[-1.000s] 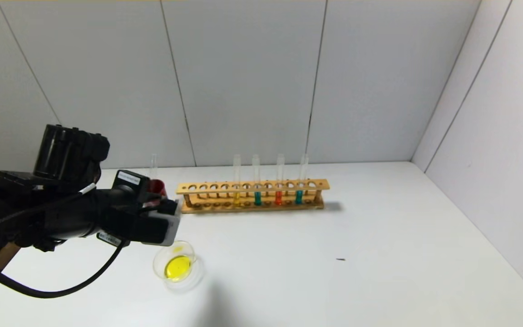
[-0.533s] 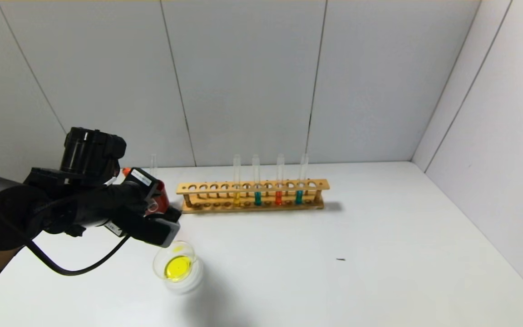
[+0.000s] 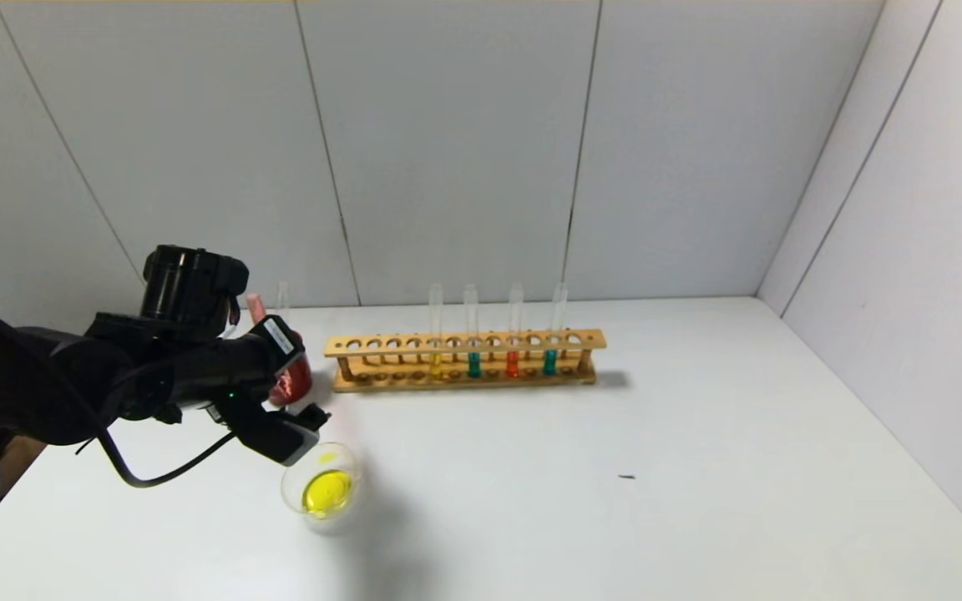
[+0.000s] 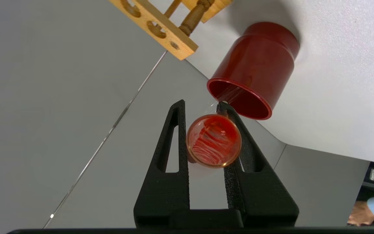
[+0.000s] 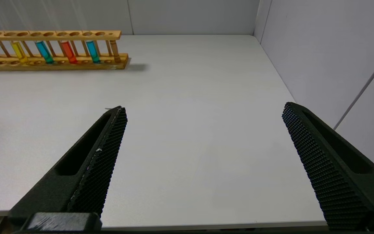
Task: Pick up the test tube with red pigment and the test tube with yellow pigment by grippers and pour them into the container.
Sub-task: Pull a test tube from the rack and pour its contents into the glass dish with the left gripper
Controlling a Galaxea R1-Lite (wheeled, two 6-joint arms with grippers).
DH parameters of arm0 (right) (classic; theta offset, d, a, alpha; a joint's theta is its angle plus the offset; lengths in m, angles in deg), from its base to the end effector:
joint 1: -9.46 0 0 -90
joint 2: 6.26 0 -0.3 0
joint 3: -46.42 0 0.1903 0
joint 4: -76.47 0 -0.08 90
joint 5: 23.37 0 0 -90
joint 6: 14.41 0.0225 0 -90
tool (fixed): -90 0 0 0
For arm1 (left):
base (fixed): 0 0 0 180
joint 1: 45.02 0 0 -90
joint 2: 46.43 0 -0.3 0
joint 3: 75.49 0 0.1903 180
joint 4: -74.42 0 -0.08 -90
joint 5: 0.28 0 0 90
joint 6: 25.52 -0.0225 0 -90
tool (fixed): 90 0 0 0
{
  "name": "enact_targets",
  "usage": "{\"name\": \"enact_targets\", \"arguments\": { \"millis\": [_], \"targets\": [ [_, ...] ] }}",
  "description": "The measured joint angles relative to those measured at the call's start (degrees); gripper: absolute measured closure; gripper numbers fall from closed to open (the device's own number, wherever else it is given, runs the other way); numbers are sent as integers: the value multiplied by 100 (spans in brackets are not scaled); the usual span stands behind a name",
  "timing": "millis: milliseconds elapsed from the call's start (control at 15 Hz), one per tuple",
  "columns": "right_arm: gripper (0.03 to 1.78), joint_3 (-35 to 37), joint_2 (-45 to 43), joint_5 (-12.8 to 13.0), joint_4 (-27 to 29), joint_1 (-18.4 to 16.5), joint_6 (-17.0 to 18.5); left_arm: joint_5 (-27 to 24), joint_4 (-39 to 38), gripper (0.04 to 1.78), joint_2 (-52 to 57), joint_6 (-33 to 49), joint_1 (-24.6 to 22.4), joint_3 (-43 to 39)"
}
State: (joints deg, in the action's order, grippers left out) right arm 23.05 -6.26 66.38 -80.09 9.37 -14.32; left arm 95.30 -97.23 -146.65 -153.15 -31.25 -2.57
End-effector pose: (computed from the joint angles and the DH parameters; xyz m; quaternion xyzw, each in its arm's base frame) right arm -0.0228 0.0001 0.0754 0.0008 0.0006 0.0014 1.0000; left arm 0.2973 -0.0706 0.1483 0.8748 0.0722 -0.3008 0.3729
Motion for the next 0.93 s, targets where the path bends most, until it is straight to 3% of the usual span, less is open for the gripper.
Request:
{"name": "enact_targets", "arguments": {
  "millis": [467,933],
  "targets": [
    [6,0,0,2,0,0,0,78,-190,147,-163,-569,-94,9],
    [6,0,0,2,2,0,0,166,-523,147,-188,-820,118,-24]
  ]
}}
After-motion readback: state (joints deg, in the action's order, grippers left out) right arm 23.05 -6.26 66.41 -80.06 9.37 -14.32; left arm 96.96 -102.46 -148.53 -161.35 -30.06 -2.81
